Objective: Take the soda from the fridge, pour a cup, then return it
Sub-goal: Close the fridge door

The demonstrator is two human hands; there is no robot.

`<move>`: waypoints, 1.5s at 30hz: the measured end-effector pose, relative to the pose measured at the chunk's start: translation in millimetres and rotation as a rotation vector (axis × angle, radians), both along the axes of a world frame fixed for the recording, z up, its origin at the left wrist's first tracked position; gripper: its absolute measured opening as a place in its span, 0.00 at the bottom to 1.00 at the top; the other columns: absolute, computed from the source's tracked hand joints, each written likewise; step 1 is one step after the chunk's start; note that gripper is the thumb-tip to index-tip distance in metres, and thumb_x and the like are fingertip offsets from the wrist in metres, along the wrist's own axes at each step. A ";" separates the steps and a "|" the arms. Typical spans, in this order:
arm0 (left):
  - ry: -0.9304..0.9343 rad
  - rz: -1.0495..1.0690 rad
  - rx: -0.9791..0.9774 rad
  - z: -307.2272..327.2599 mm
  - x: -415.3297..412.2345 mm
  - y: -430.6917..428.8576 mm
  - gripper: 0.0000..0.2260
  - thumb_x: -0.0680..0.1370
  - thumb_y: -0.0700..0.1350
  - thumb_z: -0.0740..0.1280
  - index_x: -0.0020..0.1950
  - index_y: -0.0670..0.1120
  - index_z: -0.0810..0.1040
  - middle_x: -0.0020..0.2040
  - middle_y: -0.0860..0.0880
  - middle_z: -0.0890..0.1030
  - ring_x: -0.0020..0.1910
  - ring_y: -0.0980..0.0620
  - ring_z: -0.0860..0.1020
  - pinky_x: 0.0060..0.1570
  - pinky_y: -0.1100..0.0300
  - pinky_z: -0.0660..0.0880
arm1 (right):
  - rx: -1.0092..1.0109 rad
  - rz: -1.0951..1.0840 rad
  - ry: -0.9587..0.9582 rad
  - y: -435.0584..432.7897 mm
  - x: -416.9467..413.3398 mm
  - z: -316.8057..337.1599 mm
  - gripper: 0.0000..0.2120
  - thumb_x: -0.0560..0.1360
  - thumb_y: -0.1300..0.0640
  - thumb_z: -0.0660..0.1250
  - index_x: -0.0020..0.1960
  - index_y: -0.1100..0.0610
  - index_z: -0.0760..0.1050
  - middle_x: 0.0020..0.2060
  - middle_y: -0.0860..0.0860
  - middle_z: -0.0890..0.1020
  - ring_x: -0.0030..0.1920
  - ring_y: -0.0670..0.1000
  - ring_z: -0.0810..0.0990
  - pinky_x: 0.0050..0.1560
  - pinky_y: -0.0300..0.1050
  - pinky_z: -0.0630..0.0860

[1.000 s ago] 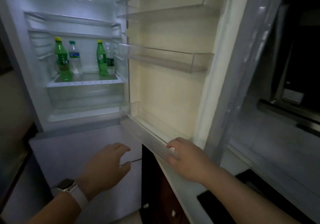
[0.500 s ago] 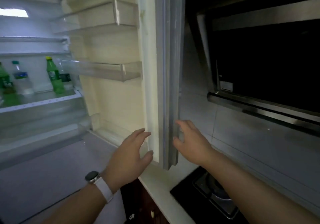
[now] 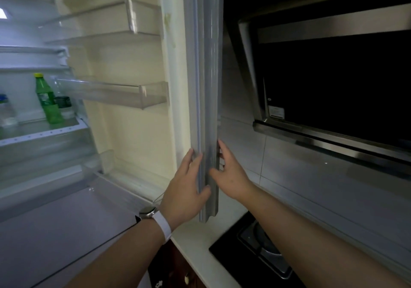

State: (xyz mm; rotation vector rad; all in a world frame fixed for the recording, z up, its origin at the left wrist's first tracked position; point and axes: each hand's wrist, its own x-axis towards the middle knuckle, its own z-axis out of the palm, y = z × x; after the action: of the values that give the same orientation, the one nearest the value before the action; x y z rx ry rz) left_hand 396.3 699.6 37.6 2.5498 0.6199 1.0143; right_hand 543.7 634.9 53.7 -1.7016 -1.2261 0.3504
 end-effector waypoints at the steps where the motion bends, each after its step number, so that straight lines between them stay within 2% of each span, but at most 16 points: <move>1: -0.001 0.000 0.003 -2.0 -0.9 -0.4 0.36 0.76 0.48 0.68 0.79 0.52 0.53 0.80 0.54 0.46 0.77 0.58 0.52 0.68 0.66 0.56 | -0.001 0.006 0.001 -0.8 -0.3 -0.3 0.42 0.73 0.50 0.65 0.78 0.40 0.44 0.78 0.42 0.56 0.76 0.43 0.57 0.75 0.54 0.61; 8: -0.004 0.041 0.023 -14.1 -21.4 -10.5 0.36 0.76 0.48 0.68 0.79 0.52 0.53 0.80 0.55 0.42 0.77 0.59 0.49 0.70 0.63 0.57 | 0.004 0.038 -0.091 -13.6 -20.8 -4.1 0.41 0.75 0.54 0.66 0.78 0.41 0.45 0.78 0.42 0.54 0.76 0.45 0.56 0.75 0.54 0.60; 14: -0.039 0.105 0.014 -23.4 -54.3 -22.8 0.36 0.76 0.48 0.68 0.79 0.53 0.51 0.80 0.56 0.41 0.78 0.58 0.47 0.73 0.60 0.54 | 0.038 0.061 -0.251 -25.1 -52.6 -10.3 0.38 0.76 0.56 0.64 0.79 0.44 0.46 0.78 0.43 0.53 0.76 0.44 0.53 0.75 0.44 0.56; 18: -0.071 0.171 0.026 -29.4 -85.2 -28.9 0.35 0.76 0.47 0.69 0.79 0.51 0.55 0.80 0.56 0.44 0.78 0.59 0.49 0.72 0.61 0.54 | 0.074 0.128 -0.368 -26.8 -76.0 -18.1 0.37 0.77 0.56 0.63 0.79 0.47 0.47 0.78 0.44 0.52 0.76 0.44 0.53 0.71 0.38 0.53; 22: -0.081 0.243 0.047 -31.9 -123.2 -33.0 0.36 0.75 0.44 0.71 0.77 0.56 0.55 0.80 0.59 0.45 0.77 0.61 0.51 0.69 0.69 0.53 | 0.077 0.236 -0.483 -24.1 -97.4 -23.3 0.34 0.77 0.52 0.62 0.79 0.50 0.51 0.78 0.45 0.51 0.76 0.48 0.55 0.74 0.44 0.58; 25: -0.081 0.311 0.052 -33.4 -149.8 -33.3 0.36 0.75 0.43 0.72 0.76 0.58 0.56 0.80 0.59 0.46 0.77 0.60 0.52 0.68 0.70 0.55 | 0.105 0.338 -0.590 -18.3 -111.8 -22.4 0.32 0.76 0.49 0.61 0.77 0.51 0.53 0.76 0.48 0.54 0.75 0.52 0.59 0.73 0.49 0.62; 27: -0.106 0.352 0.020 -33.2 -166.3 -34.5 0.36 0.75 0.44 0.72 0.76 0.60 0.55 0.80 0.58 0.46 0.77 0.64 0.50 0.67 0.76 0.52 | 0.152 0.392 -0.660 -11.9 -124.3 -22.1 0.32 0.75 0.48 0.60 0.76 0.50 0.53 0.75 0.50 0.56 0.74 0.53 0.61 0.72 0.52 0.65; 30: -0.125 0.419 0.001 -31.5 -190.4 -34.7 0.35 0.75 0.44 0.72 0.75 0.60 0.56 0.80 0.55 0.47 0.73 0.73 0.45 0.63 0.83 0.49 | 0.174 0.468 -0.729 -1.8 -148.6 -21.2 0.32 0.76 0.49 0.61 0.77 0.50 0.53 0.76 0.51 0.56 0.74 0.53 0.59 0.72 0.50 0.62; 33: -0.145 0.498 -0.005 -29.1 -213.4 -34.9 0.33 0.75 0.49 0.71 0.74 0.60 0.56 0.79 0.54 0.49 0.71 0.76 0.45 0.61 0.80 0.52 | 0.209 0.545 -0.769 10.2 -173.8 -21.6 0.33 0.77 0.50 0.62 0.78 0.50 0.53 0.77 0.52 0.56 0.75 0.53 0.58 0.72 0.48 0.60; 35: -0.155 0.563 -0.019 -26.7 -228.7 -34.9 0.33 0.75 0.52 0.69 0.74 0.63 0.54 0.79 0.55 0.50 0.75 0.68 0.48 0.63 0.74 0.56 | 0.246 0.594 -0.790 19.7 -190.4 -22.6 0.32 0.76 0.51 0.62 0.78 0.50 0.54 0.77 0.54 0.58 0.74 0.55 0.61 0.71 0.50 0.64; 37: -0.161 0.634 -0.041 -23.3 -241.8 -34.0 0.35 0.75 0.50 0.70 0.73 0.64 0.51 0.80 0.53 0.50 0.77 0.58 0.52 0.64 0.64 0.61 | 0.262 0.645 -0.797 31.4 -206.3 -24.4 0.33 0.76 0.51 0.61 0.78 0.49 0.53 0.77 0.55 0.58 0.74 0.55 0.61 0.71 0.51 0.63; 38: -0.163 0.666 -0.047 -22.1 -248.3 -32.4 0.36 0.75 0.49 0.70 0.74 0.63 0.50 0.80 0.52 0.50 0.77 0.57 0.52 0.63 0.62 0.62 | 0.266 0.669 -0.801 37.3 -214.2 -24.9 0.33 0.76 0.51 0.61 0.78 0.48 0.51 0.78 0.54 0.57 0.75 0.55 0.60 0.72 0.50 0.61; 45: -0.189 0.808 -0.087 -29.7 -304.0 -3.5 0.37 0.77 0.50 0.68 0.79 0.51 0.50 0.80 0.53 0.50 0.71 0.68 0.49 0.64 0.72 0.54 | 0.280 0.746 -0.776 88.9 -269.4 -20.5 0.34 0.78 0.49 0.59 0.80 0.50 0.49 0.79 0.51 0.50 0.78 0.51 0.52 0.75 0.47 0.54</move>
State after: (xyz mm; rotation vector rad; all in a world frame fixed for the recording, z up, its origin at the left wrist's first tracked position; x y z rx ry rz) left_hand 92.3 696.0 7.9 2.0875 1.6557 1.3919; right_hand 274.4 723.9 33.3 -1.0888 -2.3554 -0.0815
